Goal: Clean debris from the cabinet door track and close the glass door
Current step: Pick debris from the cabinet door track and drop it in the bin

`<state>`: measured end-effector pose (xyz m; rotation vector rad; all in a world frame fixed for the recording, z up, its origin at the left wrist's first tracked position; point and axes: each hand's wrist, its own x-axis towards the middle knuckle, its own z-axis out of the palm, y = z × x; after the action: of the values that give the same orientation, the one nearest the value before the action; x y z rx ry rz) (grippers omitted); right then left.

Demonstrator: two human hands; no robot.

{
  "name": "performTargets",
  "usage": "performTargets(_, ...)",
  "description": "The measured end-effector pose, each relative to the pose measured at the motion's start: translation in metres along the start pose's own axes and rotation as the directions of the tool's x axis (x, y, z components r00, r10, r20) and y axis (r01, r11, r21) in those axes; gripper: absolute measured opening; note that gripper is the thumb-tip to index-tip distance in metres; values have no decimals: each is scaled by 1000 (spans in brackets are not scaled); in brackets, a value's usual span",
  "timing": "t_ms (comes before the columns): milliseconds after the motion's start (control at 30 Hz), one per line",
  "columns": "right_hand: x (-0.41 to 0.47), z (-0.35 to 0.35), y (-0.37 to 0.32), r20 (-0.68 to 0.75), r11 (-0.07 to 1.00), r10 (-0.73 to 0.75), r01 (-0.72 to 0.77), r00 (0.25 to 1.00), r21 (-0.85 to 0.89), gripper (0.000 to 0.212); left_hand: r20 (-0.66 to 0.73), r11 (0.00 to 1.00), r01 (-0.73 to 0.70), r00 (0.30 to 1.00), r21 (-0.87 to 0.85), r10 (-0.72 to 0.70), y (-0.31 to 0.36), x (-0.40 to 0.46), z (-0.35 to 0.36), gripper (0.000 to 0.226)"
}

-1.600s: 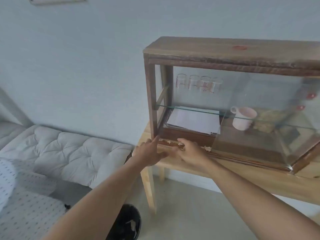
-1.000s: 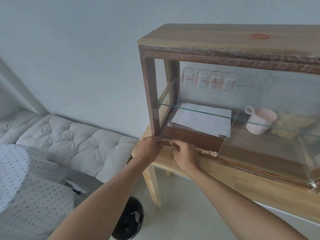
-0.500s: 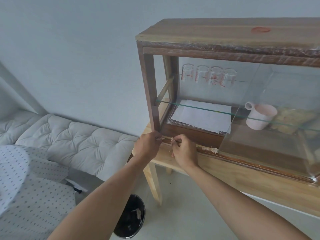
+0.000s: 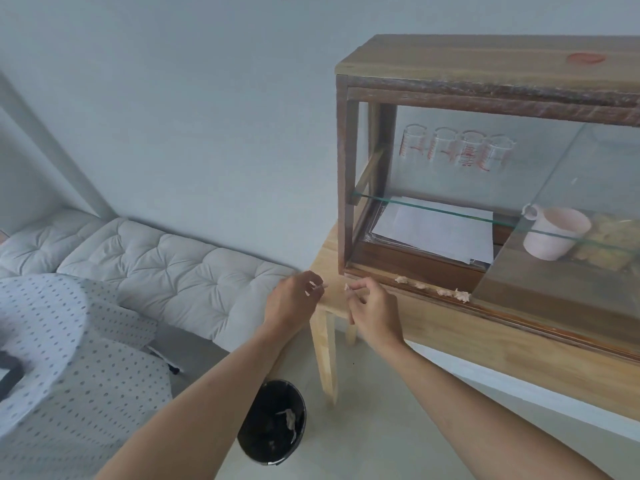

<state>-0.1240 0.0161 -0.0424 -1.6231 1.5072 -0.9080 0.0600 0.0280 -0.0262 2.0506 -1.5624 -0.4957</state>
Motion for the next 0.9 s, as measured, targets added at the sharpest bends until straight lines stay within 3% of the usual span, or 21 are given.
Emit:
performTargets(433,-49,109,2,322,997,-10,34,947,-67,15,8,970,244,970,-7,-244,-127,-63,-25,15)
performTargets(700,-69,181,43,521,961,34,115,853,-251,12,57,866,497,864,55,-500,-222,-118,2,14)
performTargets(900,-73,221,68,580,931,84,144,810,-335,12,109,810,577,803,100,-586,-263,-129,21,16)
